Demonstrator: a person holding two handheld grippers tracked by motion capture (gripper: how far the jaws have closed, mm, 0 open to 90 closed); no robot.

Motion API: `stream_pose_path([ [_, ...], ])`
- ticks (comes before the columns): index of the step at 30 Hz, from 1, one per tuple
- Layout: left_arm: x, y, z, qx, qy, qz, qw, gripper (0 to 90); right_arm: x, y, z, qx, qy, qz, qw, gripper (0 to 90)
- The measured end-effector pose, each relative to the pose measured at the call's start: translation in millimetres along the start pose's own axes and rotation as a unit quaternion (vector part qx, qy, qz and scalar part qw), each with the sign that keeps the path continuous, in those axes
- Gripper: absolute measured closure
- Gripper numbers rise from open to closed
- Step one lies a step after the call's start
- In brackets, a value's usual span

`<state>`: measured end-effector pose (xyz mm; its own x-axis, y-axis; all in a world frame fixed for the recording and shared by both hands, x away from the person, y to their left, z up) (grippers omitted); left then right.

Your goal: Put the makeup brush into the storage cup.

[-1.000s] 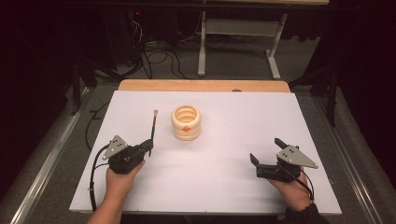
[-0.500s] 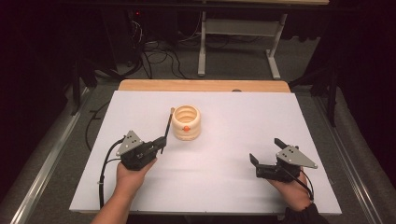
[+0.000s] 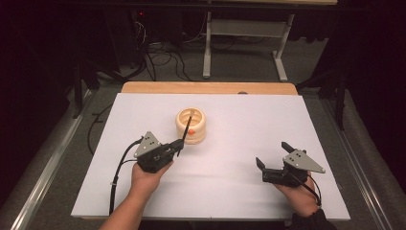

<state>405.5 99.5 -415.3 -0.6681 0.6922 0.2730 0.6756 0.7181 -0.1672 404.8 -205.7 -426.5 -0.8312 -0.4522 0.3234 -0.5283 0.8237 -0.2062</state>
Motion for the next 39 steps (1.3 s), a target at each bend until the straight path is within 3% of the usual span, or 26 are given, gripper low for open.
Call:
stream_pose_path([
  [12,-21.1,-22.6,-2.4,-0.005,-0.002,0.035,0.9994,84.3,-0.2,0.5,0.6,0.0,0.002,0.001,1.0,1.0],
  [20,-22.3,-35.4,-4.6,-0.005,-0.014,0.056,0.9983,84.3,-4.9,6.9,-3.8,0.0,0.002,-0.004,1.0,1.0],
  [31,-16.1,-44.1,-8.3,-0.007,-0.028,0.071,0.9971,84.3,-18.4,22.7,-41.1,0.015,-0.024,-0.02,0.9994,1.0],
  [39,-16.9,-46.0,-3.6,-0.009,-0.023,0.073,0.997,84.3,-31.9,30.3,-66.5,0.019,-0.046,-0.023,0.9985,0.8],
])
Point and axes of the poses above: each handheld gripper's, and its own axes: x roughly backward along the jaws, z roughly out of its underside, y roughly to its left, the point moved 9 cm from there along -x, roughly forward along the jaws, and after that the axes turned 4 degrees about x, right-handed, at the moved point
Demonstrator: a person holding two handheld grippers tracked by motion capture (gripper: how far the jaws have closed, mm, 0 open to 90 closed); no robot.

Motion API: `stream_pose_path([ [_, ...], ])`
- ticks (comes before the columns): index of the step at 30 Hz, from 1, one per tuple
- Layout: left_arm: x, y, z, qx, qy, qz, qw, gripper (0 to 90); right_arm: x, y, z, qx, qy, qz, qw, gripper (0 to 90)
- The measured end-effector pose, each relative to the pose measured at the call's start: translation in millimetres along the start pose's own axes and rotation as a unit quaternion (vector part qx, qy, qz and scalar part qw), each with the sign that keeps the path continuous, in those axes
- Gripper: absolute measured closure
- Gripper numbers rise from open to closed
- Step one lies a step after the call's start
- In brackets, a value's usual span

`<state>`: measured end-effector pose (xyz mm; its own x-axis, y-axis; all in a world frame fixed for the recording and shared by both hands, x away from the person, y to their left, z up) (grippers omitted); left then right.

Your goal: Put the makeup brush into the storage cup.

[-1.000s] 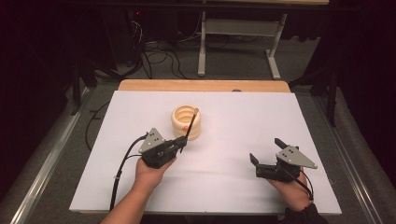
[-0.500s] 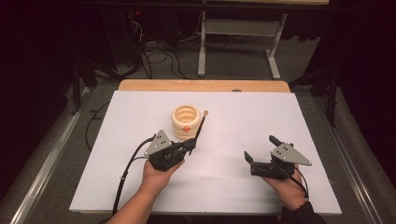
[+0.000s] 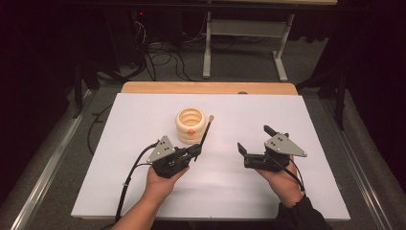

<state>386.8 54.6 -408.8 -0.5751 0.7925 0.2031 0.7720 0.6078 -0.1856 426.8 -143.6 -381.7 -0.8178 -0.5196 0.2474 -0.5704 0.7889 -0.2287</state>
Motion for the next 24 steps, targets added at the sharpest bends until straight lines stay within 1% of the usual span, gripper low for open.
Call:
stream_pose_path([
  [5,-0.6,-2.0,0.3,0.001,0.0,0.002,1.0,84.3,-7.3,6.9,-13.0,0.012,-0.012,-0.004,0.9999,1.1],
  [6,-0.8,-2.2,0.8,0.0,0.0,0.003,1.0,84.3,-9.0,8.1,-14.7,0.012,-0.017,-0.009,0.9997,1.2],
  [8,-1.0,-2.6,2.2,0.0,0.002,0.003,1.0,84.3,-11.6,9.2,-15.9,0.006,-0.019,-0.009,0.9997,1.6],
  [10,-0.7,-3.1,3.5,-0.001,0.003,0.002,1.0,84.3,-14.2,10.5,-15.6,0.006,-0.022,-0.012,0.9997,1.8],
  [13,-1.5,-3.2,5.1,0.0,0.005,0.002,1.0,84.3,-16.8,12.5,-11.8,0.007,-0.014,-0.016,0.9998,2.0],
  [16,-3.0,-3.1,6.8,0.001,0.005,0.001,1.0,84.3,-17.4,13.6,-8.2,-0.001,-0.009,-0.017,0.9998,2.7],
  [17,-3.2,-3.0,7.4,0.001,0.006,0.001,1.0,84.3,-17.5,13.3,-7.3,0.001,-0.007,-0.016,0.9998,2.8],
  [19,-3.4,-3.4,8.6,0.002,0.006,0.001,1.0,84.3,-18.2,14.7,-4.0,-0.011,0.0,-0.018,0.9998,3.0],
  [20,-3.4,-3.7,9.1,0.003,0.006,0.001,1.0,84.3,-18.1,15.2,-3.2,-0.012,-0.001,-0.02,0.9997,3.2],
  [24,-4.0,-4.2,11.5,0.001,0.008,0.0,1.0,84.3,-16.4,18.9,0.5,-0.04,0.002,-0.038,0.9985,4.1],
])
Point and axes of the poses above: each handheld gripper's, and its own axes: x roughly backward along the jaws, z roughly out of its underside, y roughly to its left, the point moved 9 cm from there along -x, roughly forward along the jaws, and after that the axes turned 4 degrees about x, right-handed, at the moved point
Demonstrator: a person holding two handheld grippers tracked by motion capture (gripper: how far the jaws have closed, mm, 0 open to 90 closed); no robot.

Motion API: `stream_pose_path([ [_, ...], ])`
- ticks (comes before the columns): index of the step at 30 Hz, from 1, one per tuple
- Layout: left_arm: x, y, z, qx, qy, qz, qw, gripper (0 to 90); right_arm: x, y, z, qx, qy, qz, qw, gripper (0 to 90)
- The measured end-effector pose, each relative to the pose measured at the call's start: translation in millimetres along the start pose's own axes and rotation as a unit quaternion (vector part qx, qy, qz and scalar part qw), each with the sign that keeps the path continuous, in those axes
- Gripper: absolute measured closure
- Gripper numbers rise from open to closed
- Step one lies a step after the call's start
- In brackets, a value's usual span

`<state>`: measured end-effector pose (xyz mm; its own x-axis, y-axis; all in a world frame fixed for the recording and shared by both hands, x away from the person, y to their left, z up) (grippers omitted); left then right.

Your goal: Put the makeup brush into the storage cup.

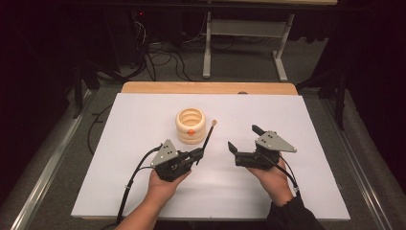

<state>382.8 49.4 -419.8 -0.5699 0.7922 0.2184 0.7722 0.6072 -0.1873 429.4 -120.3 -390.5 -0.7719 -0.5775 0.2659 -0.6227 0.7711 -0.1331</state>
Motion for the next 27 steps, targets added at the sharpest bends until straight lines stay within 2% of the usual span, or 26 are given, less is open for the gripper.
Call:
stream_pose_path([
  [3,-0.8,-0.3,1.7,-0.001,0.001,0.001,1.0,84.3,0.7,1.2,-0.6,-0.007,-0.002,-0.007,1.0,4.3],
  [9,-2.3,-1.6,2.5,0.001,-0.002,0.003,1.0,84.3,3.0,8.9,-6.6,-0.038,-0.023,-0.043,0.9981,7.3],
  [13,-3.4,-2.4,3.0,0.003,-0.003,0.004,1.0,84.3,2.8,14.7,-7.6,-0.056,-0.027,-0.063,0.9961,15.2],
  [23,-7.0,-6.9,5.5,0.002,-0.004,0.008,1.0,84.3,4.5,24.5,-10.3,-0.066,-0.038,-0.093,0.9928,27.4],
  [27,-8.7,-9.1,6.4,0.0,-0.003,0.009,1.0,84.3,4.9,26.6,-11.9,-0.078,-0.044,-0.102,0.9907,32.0],
])
Point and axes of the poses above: each handheld gripper's, and its own axes: x roughly backward along the jaws, z roughly out of its underside, y roughly to its left, the point moved 9 cm from there along -x, roughly forward along the jaws, and after that the axes turned 4 degrees about x, right-handed, at the moved point
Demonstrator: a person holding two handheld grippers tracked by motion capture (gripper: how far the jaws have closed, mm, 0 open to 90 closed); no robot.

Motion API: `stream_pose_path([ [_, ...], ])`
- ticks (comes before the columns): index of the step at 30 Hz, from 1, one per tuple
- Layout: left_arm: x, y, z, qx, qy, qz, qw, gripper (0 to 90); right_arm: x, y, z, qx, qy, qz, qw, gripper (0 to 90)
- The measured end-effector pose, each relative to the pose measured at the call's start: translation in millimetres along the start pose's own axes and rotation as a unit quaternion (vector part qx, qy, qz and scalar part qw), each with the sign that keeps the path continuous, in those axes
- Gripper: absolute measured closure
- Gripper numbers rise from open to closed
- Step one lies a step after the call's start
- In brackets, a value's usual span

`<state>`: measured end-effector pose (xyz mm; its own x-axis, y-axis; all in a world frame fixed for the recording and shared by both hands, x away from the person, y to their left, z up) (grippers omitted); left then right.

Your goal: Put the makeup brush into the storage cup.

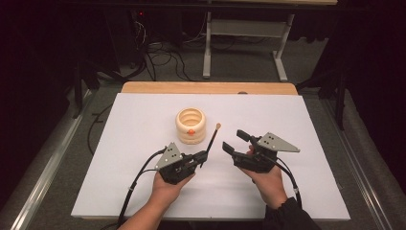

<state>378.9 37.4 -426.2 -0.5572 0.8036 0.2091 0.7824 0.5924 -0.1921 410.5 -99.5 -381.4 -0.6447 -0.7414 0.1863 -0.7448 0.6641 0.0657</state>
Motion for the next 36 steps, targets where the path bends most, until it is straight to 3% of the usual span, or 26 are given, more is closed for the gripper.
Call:
stream_pose_path([
  [6,-2.0,-1.7,1.1,0.002,-0.001,0.002,1.0,84.3,0.5,6.1,-1.5,-0.012,-0.008,-0.018,0.9997,42.0],
  [9,-3.8,-3.8,2.2,0.0,0.0,0.004,1.0,84.3,-0.4,10.4,-0.9,-0.011,-0.009,-0.027,0.9995,44.9],
  [16,-7.3,-7.6,4.6,-0.003,0.002,0.006,1.0,84.3,-0.3,15.9,-3.3,-0.034,-0.02,-0.049,0.998,49.9],
  [28,-11.3,-13.0,6.6,-0.003,0.002,0.013,0.9999,84.2,0.1,19.7,-4.7,-0.03,-0.03,-0.057,0.9974,61.7],
  [36,-12.4,-15.7,7.2,-0.003,0.001,0.019,0.9998,84.3,-1.0,20.1,-3.5,-0.041,-0.032,-0.061,0.9967,66.3],
])
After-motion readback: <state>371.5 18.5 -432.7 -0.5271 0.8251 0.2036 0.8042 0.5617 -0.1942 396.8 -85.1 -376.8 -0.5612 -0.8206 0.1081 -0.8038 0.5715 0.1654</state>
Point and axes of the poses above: each handheld gripper's, and its own axes: x roughly backward along the jaws, z roughly out of its underside, y roughly to its left, the point moved 9 cm from there along -x, roughly forward along the jaws, and after that the axes turned 4 degrees about x, right-handed, at the moved point
